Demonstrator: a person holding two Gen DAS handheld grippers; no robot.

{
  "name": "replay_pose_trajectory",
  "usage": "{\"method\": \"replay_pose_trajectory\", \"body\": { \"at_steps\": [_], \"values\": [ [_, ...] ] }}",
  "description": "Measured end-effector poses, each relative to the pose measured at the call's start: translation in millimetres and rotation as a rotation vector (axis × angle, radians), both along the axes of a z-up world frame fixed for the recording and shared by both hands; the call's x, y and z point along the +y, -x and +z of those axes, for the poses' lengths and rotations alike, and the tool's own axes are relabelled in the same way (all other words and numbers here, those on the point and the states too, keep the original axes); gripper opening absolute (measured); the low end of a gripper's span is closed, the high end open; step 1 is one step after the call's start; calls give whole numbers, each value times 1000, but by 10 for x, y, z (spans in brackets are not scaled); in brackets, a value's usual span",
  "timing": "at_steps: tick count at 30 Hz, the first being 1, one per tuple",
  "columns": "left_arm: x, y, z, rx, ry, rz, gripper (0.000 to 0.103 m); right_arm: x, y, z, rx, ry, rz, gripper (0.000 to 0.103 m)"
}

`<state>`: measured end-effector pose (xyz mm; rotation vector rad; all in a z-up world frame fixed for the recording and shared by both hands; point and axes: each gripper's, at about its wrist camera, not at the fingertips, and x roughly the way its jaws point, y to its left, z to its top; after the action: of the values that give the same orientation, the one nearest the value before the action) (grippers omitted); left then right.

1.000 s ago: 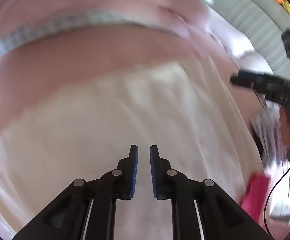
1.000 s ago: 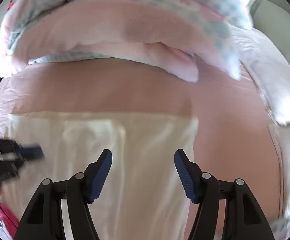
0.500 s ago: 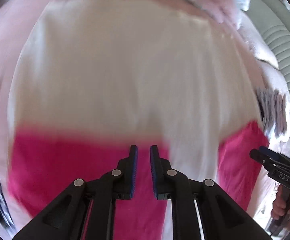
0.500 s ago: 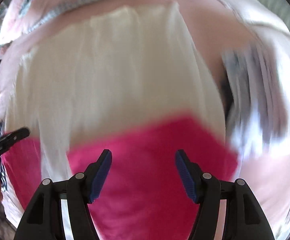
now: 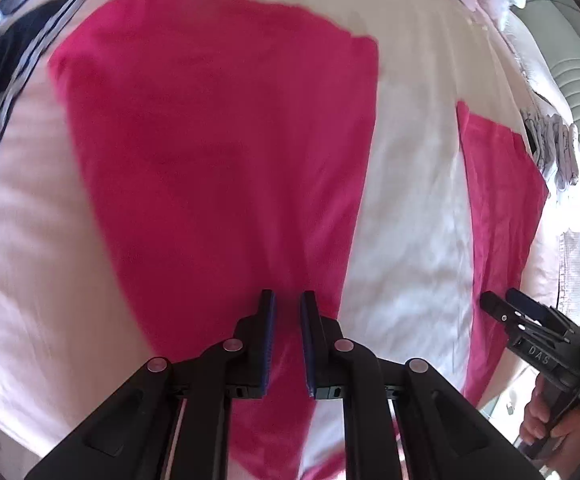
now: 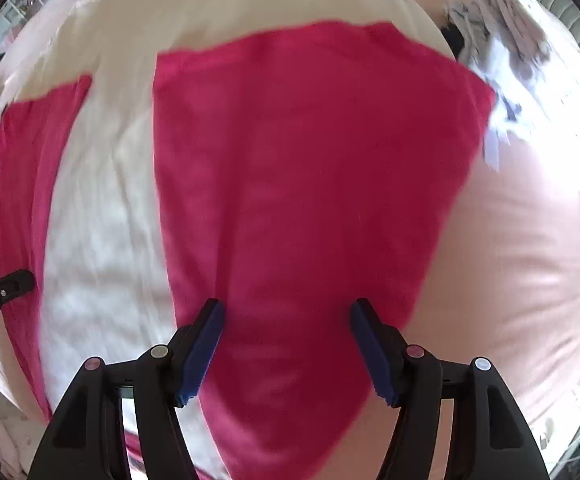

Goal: Fold clothes
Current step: 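Grasp the pink hem band with both grippers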

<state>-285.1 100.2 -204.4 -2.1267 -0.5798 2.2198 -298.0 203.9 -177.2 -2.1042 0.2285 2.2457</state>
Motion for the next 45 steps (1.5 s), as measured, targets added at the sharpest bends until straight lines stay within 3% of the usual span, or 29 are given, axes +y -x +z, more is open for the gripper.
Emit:
{"method": "replay_pose_trajectory", "body": {
  "at_steps": [7, 12, 15, 20, 27, 30, 31, 32, 34, 41, 42, 45],
  "values": [
    [-68, -620, -16, -102, -47, 59, 11, -79, -527, 32, -60, -25, 34, 69],
    [-178, -948, -43, -199, -93, 92, 11, 45, -981, -11, -198, 46, -76, 69],
    [-299, -989, -40, -225, -140, 151, 12, 74, -1110, -12, -225, 66, -112, 69],
    [-430, -991, -37, -202, -216, 210, 41, 109, -1244, -36, -241, 95, -156, 69],
    [-541, -913, -168, -229, -165, 260, 43, 250, -1357, -95, -248, 147, -216, 71],
    [-623, -810, -141, -238, -213, 271, 47, 260, -1303, -86, -252, 163, -153, 59],
    [-650, -776, -131, -241, -230, 275, 46, 253, -1283, -59, -246, 166, -131, 49],
    [-678, -741, -120, -244, -246, 278, 33, 246, -1263, -31, -240, 168, -109, 34],
    [-750, -683, -130, -252, -271, 290, 20, 237, -1208, 33, -221, 176, -78, 6],
    [-1078, -523, -281, -289, -324, 353, 20, 408, -1140, -52, -252, 216, -142, 7],
    [-1104, -469, -269, -284, -319, 313, 8, 432, -1134, -42, -247, 232, -131, 4],
    [-1214, -275, -114, -244, -306, 239, 6, 530, -1088, 17, -242, 269, -104, 3]
  ]
}}
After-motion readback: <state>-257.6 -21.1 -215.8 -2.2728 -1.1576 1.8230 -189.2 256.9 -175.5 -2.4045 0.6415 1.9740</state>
